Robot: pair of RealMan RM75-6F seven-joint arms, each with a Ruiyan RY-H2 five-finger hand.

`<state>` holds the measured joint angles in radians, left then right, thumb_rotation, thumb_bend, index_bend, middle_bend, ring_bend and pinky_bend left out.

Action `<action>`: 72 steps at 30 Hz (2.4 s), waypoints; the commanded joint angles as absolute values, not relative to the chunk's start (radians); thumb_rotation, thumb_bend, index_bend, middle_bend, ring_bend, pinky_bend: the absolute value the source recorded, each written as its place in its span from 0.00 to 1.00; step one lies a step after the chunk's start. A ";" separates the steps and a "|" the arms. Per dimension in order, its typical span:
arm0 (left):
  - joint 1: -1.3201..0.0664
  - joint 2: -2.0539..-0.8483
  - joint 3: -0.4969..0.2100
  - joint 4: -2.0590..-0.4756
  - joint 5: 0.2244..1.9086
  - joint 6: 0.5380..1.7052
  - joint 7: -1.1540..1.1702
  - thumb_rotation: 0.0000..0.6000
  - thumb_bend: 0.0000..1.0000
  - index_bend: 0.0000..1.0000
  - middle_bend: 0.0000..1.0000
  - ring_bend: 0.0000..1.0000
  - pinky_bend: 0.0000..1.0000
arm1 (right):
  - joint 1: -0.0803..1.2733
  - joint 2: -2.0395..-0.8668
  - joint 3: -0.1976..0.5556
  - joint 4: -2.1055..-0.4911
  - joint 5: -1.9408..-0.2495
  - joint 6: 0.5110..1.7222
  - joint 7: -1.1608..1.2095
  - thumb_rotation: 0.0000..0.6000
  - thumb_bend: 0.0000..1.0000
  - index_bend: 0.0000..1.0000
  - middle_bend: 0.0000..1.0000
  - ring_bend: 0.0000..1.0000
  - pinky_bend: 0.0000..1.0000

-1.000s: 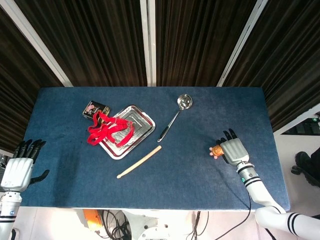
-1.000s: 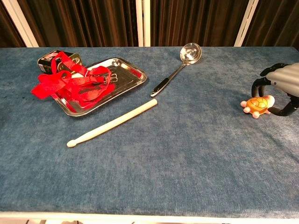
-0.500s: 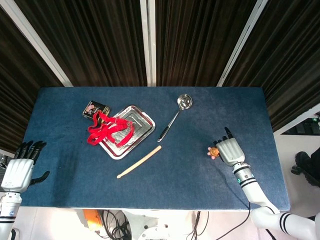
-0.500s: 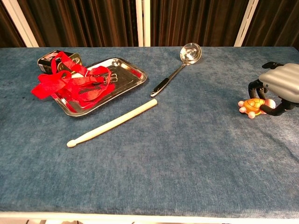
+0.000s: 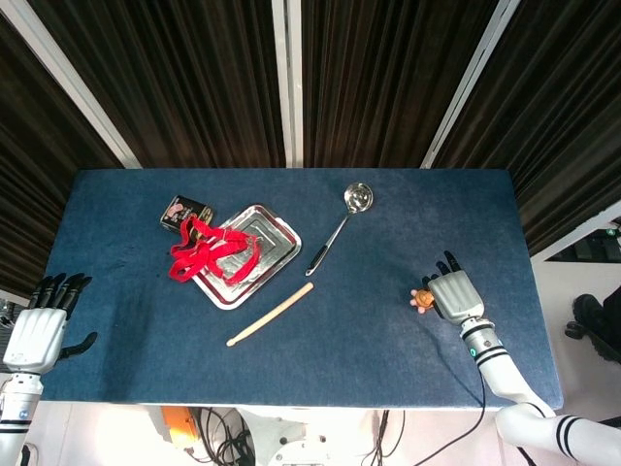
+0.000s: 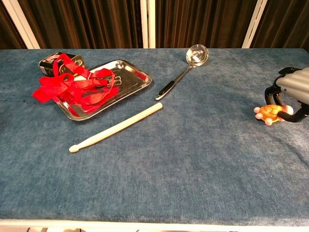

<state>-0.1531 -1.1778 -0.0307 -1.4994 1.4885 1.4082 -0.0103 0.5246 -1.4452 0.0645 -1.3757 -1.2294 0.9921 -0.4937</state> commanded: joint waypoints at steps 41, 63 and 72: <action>-0.151 -1.174 -0.033 -1.484 1.481 1.405 -0.038 1.00 0.21 0.10 0.08 0.00 0.01 | 0.508 -1.526 0.053 -1.270 -1.344 1.101 -0.436 1.00 0.10 0.52 0.53 0.20 0.00; -0.152 -1.172 -0.032 -1.490 1.484 1.406 -0.032 1.00 0.21 0.10 0.08 0.00 0.01 | 0.511 -1.502 0.057 -1.279 -1.348 1.073 -0.411 1.00 0.15 0.45 0.48 0.07 0.00; -0.150 -1.170 -0.034 -1.482 1.480 1.406 -0.045 1.00 0.21 0.10 0.08 0.00 0.01 | 0.503 -1.581 0.073 -1.196 -1.358 1.127 -0.436 1.00 0.34 0.95 0.84 0.37 0.00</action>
<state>-0.1496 -1.1699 -0.0337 -1.4823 1.4804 1.4063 -0.0452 0.5041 -1.5746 0.0714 -1.2037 -1.3545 1.1219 -0.4346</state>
